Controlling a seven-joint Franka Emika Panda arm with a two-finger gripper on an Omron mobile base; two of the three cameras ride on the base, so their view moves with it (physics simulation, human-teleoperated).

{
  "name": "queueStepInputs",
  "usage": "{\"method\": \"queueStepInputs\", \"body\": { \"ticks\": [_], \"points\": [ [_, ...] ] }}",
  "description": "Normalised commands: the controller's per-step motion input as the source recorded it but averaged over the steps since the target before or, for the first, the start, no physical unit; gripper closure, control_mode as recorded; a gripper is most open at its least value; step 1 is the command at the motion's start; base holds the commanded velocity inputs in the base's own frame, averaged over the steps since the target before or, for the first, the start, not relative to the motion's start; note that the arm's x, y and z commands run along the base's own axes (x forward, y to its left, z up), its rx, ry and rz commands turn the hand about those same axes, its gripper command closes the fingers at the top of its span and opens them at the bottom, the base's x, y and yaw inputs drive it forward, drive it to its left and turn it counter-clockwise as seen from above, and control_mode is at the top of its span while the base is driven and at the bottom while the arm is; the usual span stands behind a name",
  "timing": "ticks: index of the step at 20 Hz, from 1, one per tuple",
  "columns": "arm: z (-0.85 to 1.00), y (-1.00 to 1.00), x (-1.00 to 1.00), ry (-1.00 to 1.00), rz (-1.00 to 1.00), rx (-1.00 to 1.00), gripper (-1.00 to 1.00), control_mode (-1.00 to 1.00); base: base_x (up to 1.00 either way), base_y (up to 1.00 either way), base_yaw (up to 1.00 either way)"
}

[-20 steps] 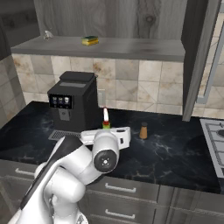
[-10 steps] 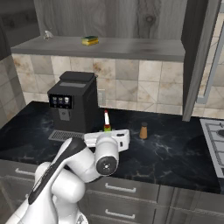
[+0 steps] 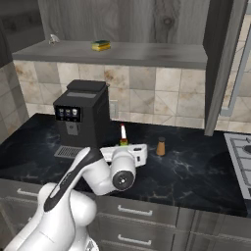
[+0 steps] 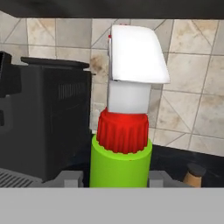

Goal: Pick the sponge and spray from the cabinet and place them on the counter.

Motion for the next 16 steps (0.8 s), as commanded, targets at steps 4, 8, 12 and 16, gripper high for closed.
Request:
{"method": "queueStepInputs", "body": {
  "ticks": [4, 8, 12, 16],
  "points": [
    [-0.33, 0.0, 0.43, 0.02, 0.0, 0.0, 1.0, -1.0, 0.0, 0.0, 0.0],
    [-0.38, 0.0, 0.33, 0.0, 0.0, 0.0, 1.0, -1.0, 0.0, 0.0, 0.0],
    [-0.35, 0.0, 0.34, 0.0, 0.0, 0.0, 1.0, -1.0, 0.0, 0.0, 0.0],
    [-0.27, 0.0, 0.33, 0.0, 0.0, 0.0, 1.0, -1.0, 0.0, 0.0, 0.0]
  ]
}}
